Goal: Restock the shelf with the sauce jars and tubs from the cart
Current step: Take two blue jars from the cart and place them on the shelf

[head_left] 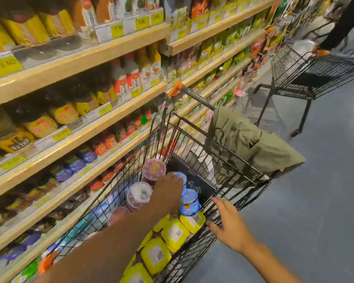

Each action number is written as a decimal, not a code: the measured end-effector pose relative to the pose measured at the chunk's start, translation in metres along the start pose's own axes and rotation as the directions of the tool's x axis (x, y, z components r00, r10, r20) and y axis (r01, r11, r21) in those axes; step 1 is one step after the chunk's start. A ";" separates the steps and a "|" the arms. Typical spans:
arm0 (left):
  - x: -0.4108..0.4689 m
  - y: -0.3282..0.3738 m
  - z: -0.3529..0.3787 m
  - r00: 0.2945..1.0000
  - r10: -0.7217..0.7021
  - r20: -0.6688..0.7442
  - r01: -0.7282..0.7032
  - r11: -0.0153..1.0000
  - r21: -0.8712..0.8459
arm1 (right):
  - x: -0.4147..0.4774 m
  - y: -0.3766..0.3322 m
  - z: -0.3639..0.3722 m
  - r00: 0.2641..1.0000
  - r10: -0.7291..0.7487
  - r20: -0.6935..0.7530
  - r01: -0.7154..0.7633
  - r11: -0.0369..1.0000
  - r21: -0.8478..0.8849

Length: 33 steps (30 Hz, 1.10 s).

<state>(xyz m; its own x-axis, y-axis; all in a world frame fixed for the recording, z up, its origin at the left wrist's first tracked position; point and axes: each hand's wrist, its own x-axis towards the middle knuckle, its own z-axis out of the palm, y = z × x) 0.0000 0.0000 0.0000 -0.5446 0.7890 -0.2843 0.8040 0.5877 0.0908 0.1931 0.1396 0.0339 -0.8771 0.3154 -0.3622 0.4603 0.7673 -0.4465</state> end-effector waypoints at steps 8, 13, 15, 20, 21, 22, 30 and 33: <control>0.104 -0.021 0.030 0.957 -0.046 0.285 0.001 0.988 0.158 | 0.059 0.050 0.009 0.996 -0.055 0.070 0.054 0.998 0.017; 0.137 -0.021 0.041 0.887 -0.116 0.447 0.044 0.985 0.168 | 0.074 0.063 0.016 0.990 -0.059 0.131 0.054 0.998 0.040; 0.143 -0.021 0.043 0.858 -0.154 0.490 0.062 0.978 0.198 | 0.078 0.065 0.017 0.988 -0.076 0.136 0.070 0.996 0.046; 0.153 -0.023 0.053 0.856 -0.192 0.480 0.113 0.975 0.189 | 0.087 0.068 0.015 0.984 -0.090 0.154 0.085 0.996 0.042; 0.155 -0.023 0.055 0.871 -0.187 0.455 0.118 0.977 0.177 | 0.088 0.068 0.014 0.984 -0.089 0.157 0.083 0.996 0.045; 0.155 -0.023 0.057 0.881 -0.180 0.437 0.117 0.979 0.167 | 0.090 0.068 0.014 0.983 -0.088 0.162 0.081 0.995 0.050; 0.123 -0.020 0.046 0.974 0.003 0.227 -0.019 0.998 0.067 | 0.116 0.066 0.027 0.963 0.102 0.250 -0.126 0.989 0.082; 0.096 -0.024 0.027 0.995 0.002 0.098 0.007 0.996 -0.092 | 0.131 0.062 0.042 0.947 0.129 0.293 -0.165 0.981 0.101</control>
<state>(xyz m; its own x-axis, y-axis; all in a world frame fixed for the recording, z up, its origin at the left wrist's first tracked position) -0.0653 0.0566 -0.0550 -0.5170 0.7689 -0.3763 0.7748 0.6072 0.1763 0.1125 0.2045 -0.0754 -0.7310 0.2341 -0.6410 0.6105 0.6440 -0.4610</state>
